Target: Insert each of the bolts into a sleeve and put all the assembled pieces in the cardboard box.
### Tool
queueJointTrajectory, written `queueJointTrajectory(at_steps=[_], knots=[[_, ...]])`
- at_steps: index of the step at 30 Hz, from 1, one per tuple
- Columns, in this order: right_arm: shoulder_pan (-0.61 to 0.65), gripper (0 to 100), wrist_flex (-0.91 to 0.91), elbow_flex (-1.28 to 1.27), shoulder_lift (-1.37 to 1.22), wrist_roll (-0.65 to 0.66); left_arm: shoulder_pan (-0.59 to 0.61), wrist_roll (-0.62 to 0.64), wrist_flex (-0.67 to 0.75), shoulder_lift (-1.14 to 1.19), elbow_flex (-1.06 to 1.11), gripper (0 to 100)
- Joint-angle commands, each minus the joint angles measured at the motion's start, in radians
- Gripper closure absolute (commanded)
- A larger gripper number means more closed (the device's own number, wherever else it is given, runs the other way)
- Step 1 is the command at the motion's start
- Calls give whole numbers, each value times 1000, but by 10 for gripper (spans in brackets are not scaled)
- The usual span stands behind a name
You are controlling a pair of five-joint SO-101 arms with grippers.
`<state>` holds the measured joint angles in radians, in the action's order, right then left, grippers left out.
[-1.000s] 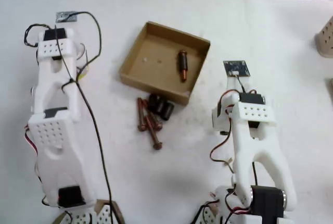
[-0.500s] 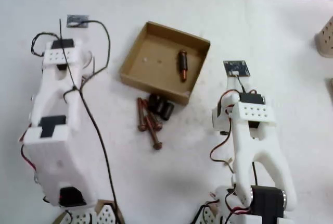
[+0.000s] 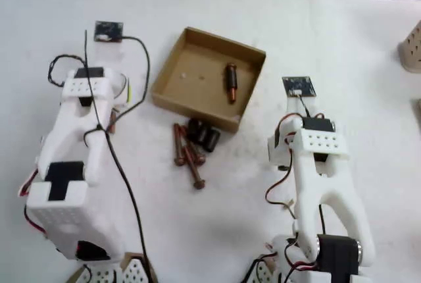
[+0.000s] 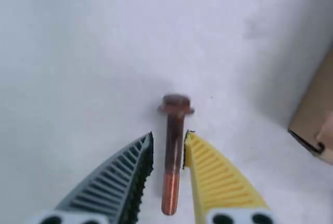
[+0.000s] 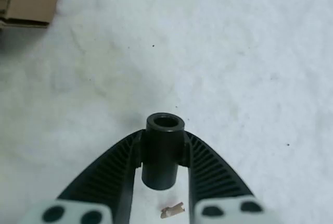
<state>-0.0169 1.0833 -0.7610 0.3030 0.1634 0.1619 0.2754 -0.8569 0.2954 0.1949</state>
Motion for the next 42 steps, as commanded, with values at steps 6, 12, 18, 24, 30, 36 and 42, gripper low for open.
queueJointTrajectory(at_steps=[6, 12, 18, 24, 30, 36, 42], knots=[[-10, 981, -13, 8, 48, 12, 8, -9, 21, 7, -83, 855], [-10, 981, -13, 8, 48, 12, -25, -161, 20, 13, -77, 855], [-10, 981, -13, 8, 48, 12, -85, -242, 21, 12, -40, 883], [-10, 981, -13, 8, 48, 12, -84, -242, 21, 15, -20, 880], [-10, 981, -13, 8, 48, 12, -70, -242, 21, 15, 0, 879], [-10, 981, -13, 8, 48, 14, -64, -244, 20, 45, -20, 879], [-10, 981, -13, 8, 48, 14, -53, -244, -127, 156, -183, 879]])
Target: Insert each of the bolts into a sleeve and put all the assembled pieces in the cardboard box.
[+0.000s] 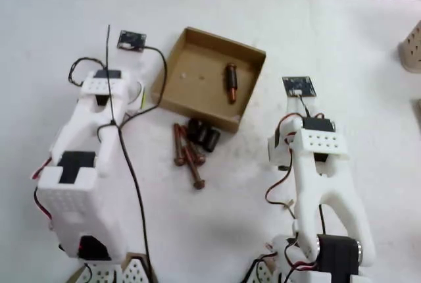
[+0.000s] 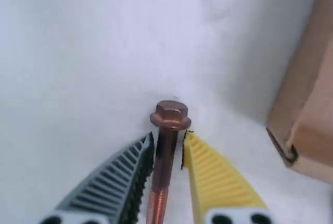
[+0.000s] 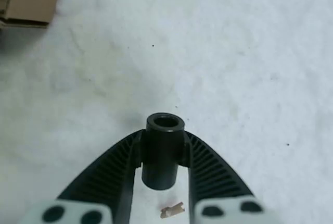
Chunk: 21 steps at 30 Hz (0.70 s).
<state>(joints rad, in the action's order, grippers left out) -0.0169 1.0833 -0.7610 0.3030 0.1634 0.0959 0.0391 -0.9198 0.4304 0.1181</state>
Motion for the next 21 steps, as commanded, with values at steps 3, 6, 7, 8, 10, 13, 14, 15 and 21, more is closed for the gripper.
queueJointTrajectory(at_steps=[3, 6, 7, 8, 10, 13, 14, 15, 21], knots=[[-10, 981, -13, 8, 48, 14, 22, -6, -124, 87, -203, 882], [-10, 981, -13, 8, 48, 14, 18, -6, -157, 133, -270, 884], [-10, 981, -13, 8, 48, 14, 15, -6, -169, 145, -288, 884], [-10, 981, -13, 8, 48, 14, 15, -6, -175, 154, -302, 884], [-10, 981, -13, 8, 48, 14, 15, -6, -178, 165, -319, 884], [-10, 981, -13, 8, 48, 14, 15, -6, -173, 166, -319, 886], [-10, 981, -13, 8, 48, 14, 15, -8, -170, 166, -319, 901], [-8, 981, -13, 8, 48, 14, 15, -8, -167, 166, -321, 932], [-2, 981, -13, 8, 48, 6, 31, -9, -77, 162, -287, 981]])
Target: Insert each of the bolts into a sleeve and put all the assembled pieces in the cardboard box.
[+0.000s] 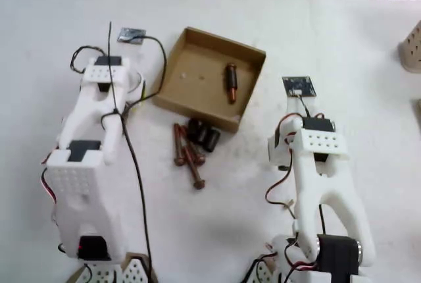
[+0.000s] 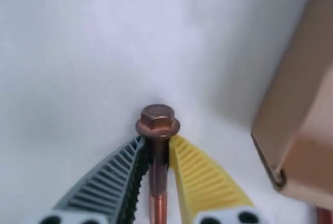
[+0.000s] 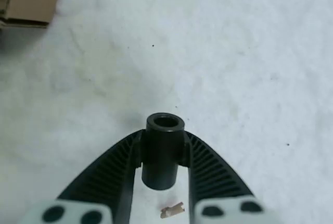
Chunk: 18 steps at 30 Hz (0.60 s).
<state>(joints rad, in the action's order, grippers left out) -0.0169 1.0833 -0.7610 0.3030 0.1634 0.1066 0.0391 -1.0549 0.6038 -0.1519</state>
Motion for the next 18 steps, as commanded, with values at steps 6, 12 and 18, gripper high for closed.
queueJointTrajectory(at_steps=[6, 12, 18], knots=[[18, 981, -85, 14, 48, -41, 35, -9, 63, -13, -18, 980], [139, 981, -242, 8, 48, -327, 35, -48, 167, -105, 120, 980], [234, 981, -417, 8, 48, -446, 33, -63, 399, -277, 391, 977]])
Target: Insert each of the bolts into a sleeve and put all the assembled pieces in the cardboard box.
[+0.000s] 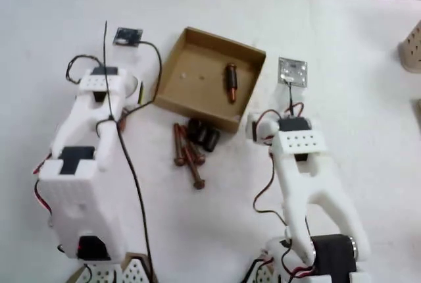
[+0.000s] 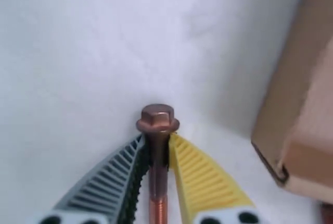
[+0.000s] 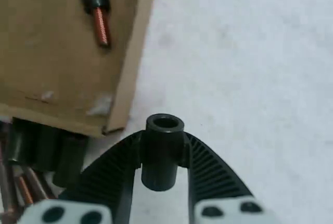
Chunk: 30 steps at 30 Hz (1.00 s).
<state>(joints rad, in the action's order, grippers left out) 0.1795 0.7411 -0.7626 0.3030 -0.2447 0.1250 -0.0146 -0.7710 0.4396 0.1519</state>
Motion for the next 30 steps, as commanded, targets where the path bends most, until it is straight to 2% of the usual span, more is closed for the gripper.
queueJointTrajectory(at_steps=[1, 7, 12, 15, 20, 26, 30], knots=[[45, 981, -102, 9, 48, -38, 15, -9, 144, -133, 121, 976], [82, 981, -305, 9, 42, -38, 42, -9, 198, -168, 176, 976], [173, 981, -493, -20, 39, -38, 48, -9, 198, -166, 175, 976], [242, 982, -691, -80, 39, -37, 48, -9, 198, -166, 175, 976], [314, 982, -1127, -199, 38, -21, 48, -9, 198, -166, 175, 976], [389, 982, -1199, -284, 25, 77, 48, -9, 198, -166, 175, 976], [395, 982, -1435, -304, -131, 101, 48, -9, 198, -166, 175, 976]])
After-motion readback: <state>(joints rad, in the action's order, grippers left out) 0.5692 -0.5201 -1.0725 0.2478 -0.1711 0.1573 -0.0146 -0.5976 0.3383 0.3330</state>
